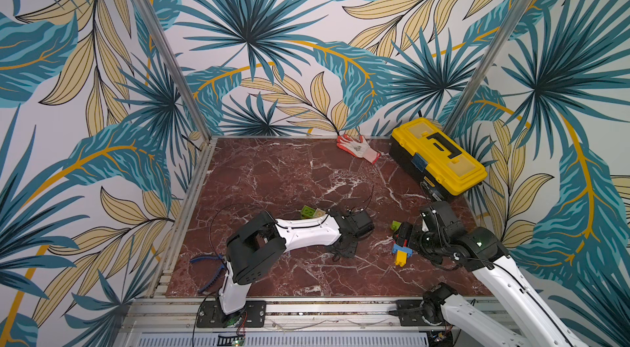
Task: Assemble a carrot with lego
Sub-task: Pick up the lego brick from the center of the board.
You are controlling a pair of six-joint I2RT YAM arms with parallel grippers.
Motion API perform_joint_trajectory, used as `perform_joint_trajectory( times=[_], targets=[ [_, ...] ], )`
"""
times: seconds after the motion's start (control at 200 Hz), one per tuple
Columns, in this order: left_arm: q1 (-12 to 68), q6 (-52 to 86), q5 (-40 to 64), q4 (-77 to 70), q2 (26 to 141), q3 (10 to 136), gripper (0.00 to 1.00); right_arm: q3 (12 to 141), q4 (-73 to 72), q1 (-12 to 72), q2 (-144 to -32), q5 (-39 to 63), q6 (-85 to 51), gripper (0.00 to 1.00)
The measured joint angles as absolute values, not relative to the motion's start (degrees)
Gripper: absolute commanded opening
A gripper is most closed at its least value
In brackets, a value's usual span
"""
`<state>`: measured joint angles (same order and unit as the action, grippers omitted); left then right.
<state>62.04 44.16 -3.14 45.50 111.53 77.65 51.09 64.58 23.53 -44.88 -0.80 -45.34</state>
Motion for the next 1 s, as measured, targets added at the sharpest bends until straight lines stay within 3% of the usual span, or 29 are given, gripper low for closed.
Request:
perform_joint_trajectory(
  times=[0.586, 0.791, 0.996],
  targets=[
    [62.04, 42.85, -1.19, 48.56, 110.43, 82.11, 0.29, 51.09, 64.55, 22.68, -44.71, -0.58, -44.03, 0.99],
    [62.04, 41.3, -1.76, 52.73, 100.79, 87.88, 0.29, 49.95, 59.48, 21.74, -46.3, 3.36, -42.59, 0.97],
    [58.61, 38.59, -4.38, 58.43, 85.49, 87.55, 0.31, 38.54, 37.82, 23.0, -50.74, 16.67, -47.35, 0.94]
  ],
)
